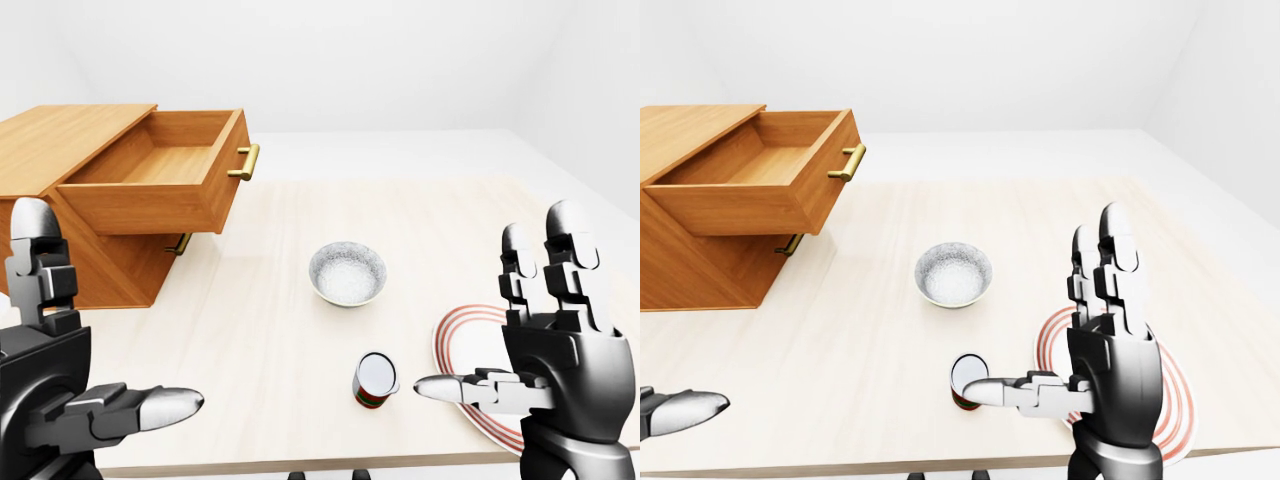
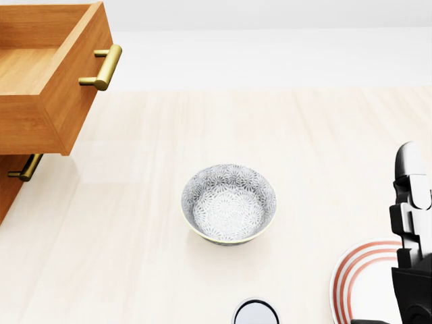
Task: Put the ketchup in the top drawer of the cabinet.
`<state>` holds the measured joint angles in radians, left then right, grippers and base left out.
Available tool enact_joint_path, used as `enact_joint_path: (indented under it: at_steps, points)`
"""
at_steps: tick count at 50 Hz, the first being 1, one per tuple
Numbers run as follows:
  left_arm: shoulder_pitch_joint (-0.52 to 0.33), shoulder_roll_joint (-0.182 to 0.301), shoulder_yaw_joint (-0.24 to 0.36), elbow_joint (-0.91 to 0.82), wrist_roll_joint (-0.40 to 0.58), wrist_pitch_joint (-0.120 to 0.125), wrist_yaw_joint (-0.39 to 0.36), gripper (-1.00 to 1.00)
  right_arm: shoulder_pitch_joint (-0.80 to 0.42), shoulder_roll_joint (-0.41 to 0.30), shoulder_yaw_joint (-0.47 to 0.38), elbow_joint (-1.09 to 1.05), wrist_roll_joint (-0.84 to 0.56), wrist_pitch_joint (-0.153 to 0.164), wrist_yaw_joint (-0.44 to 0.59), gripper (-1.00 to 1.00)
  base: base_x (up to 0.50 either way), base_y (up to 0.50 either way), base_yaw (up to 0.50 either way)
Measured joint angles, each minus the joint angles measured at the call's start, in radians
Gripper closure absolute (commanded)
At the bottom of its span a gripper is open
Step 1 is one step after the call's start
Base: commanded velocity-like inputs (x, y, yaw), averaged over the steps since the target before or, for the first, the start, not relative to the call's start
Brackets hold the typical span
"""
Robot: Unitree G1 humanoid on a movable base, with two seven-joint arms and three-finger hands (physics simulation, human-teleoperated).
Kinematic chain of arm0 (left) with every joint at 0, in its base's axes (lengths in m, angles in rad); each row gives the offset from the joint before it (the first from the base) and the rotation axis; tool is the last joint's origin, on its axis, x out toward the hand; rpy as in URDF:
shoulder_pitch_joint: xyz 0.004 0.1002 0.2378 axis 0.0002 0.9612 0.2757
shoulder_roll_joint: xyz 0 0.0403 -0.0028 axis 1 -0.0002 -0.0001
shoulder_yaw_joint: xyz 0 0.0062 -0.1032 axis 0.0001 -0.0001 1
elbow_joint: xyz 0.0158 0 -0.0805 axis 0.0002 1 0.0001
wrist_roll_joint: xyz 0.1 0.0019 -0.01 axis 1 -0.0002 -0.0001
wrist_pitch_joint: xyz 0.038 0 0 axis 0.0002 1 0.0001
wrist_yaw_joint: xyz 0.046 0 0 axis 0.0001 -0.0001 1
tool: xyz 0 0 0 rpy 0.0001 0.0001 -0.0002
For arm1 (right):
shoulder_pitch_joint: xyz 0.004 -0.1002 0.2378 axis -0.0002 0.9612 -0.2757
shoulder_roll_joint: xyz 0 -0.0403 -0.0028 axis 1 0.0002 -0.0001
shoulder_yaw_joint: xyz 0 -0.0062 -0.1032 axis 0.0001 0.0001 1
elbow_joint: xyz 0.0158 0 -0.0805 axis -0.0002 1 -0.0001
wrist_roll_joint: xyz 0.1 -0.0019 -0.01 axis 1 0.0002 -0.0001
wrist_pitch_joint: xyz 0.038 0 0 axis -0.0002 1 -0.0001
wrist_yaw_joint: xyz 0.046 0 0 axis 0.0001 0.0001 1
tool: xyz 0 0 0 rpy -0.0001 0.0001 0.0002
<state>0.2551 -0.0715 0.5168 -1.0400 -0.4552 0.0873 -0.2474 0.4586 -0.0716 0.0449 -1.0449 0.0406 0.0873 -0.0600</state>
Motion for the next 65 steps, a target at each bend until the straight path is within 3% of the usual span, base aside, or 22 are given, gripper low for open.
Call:
enact_joint_path:
  at_steps: [15,49,65]
  points:
    - [-0.003,0.002,0.009,-0.001,-0.011,0.0,0.003,-1.0,0.005,0.04,0.005,-0.002,-0.076,0.0,0.052,-1.0,0.0,0.49,0.0]
    - [-0.003,0.005,0.02,-0.006,-0.021,0.0,0.006,-1.0,-0.008,0.073,-0.011,-0.002,-0.103,0.0,0.095,-1.0,0.0,0.49,0.0]
    - [-0.004,0.006,0.024,-0.004,-0.025,0.0,0.006,-1.0,0.014,0.088,-0.062,-0.002,-0.039,0.0,0.119,-1.0,0.0,0.04,0.0]
